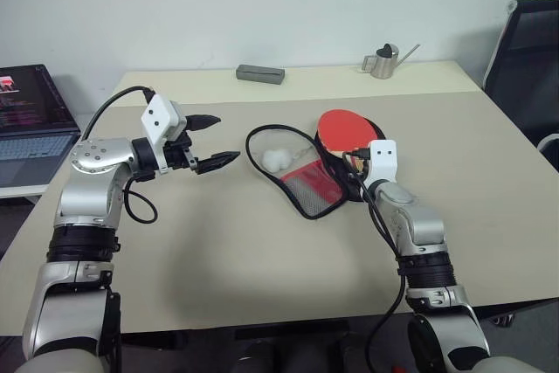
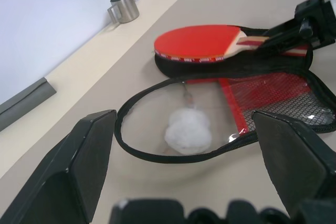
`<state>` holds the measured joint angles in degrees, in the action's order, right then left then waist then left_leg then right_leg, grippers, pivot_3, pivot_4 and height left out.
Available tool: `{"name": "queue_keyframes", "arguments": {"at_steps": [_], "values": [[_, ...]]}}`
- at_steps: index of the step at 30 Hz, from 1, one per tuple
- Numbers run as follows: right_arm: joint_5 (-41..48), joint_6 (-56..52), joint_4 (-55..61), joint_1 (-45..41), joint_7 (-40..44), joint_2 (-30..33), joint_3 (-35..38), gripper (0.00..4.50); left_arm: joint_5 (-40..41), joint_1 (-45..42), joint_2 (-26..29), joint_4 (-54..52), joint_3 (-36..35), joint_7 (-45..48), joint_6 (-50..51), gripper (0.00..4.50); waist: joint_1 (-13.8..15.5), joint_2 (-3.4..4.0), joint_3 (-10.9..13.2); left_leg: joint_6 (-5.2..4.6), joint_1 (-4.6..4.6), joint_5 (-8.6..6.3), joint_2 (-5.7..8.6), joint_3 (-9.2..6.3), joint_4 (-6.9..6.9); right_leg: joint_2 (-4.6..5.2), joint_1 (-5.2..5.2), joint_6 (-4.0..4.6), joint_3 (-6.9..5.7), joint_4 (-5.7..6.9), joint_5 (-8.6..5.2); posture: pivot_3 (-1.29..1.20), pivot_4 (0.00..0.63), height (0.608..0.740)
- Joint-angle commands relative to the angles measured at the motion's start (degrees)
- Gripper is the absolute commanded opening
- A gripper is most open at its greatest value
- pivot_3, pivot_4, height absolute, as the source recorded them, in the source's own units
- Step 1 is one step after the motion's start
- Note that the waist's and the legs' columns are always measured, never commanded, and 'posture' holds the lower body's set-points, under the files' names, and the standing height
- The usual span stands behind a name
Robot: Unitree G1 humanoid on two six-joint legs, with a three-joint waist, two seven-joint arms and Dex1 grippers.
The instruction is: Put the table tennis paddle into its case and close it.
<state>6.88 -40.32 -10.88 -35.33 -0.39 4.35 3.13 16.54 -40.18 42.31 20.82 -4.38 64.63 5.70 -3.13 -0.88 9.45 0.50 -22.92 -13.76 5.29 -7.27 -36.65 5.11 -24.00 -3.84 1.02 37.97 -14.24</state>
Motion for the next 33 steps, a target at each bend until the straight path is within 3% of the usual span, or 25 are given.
{"name": "queue_keyframes", "arguments": {"at_steps": [1,31,32,33], "values": [[-1.02,4.43,-0.73,-2.11,0.78,0.48,-0.43,1.18,0.47,-0.81,1.17,-2.06,-1.42,-0.04,-0.47,4.5,-0.03,0.0,0.0,0.0,0.0,0.0,0.0,0.0,0.0,0.0,0.0,0.0,0.0,0.01,0.0,0.0,0.15,0.74],[-2.94,7.22,-4.92,-1.29,1.14,-0.04,-0.36,1.18,0.7,0.57,1.22,-4.26,-1.57,-0.75,0.43,4.5,-0.13,-0.01,-0.01,0.04,0.02,0.03,-0.01,-0.01,-0.02,-0.01,0.0,0.02,0.01,0.08,0.01,0.0,0.15,0.74],[-2.73,7.34,-4.65,-1.3,0.99,-0.31,-0.11,1.93,0.69,0.6,1.22,-4.28,-1.58,-0.79,0.41,4.5,-0.14,-0.01,-0.01,0.05,0.02,0.03,-0.01,-0.01,-0.02,-0.02,0.0,0.02,0.01,0.08,0.01,0.0,0.15,0.74],[-2.59,7.22,-4.4,-1.3,0.92,-0.54,0.06,2.11,0.7,0.64,1.23,-4.34,-1.6,-0.82,0.43,4.5,-0.14,-0.01,-0.01,0.05,0.02,0.03,-0.02,-0.01,-0.02,-0.02,0.0,0.02,0.01,0.08,0.01,0.0,0.15,0.74]]}}
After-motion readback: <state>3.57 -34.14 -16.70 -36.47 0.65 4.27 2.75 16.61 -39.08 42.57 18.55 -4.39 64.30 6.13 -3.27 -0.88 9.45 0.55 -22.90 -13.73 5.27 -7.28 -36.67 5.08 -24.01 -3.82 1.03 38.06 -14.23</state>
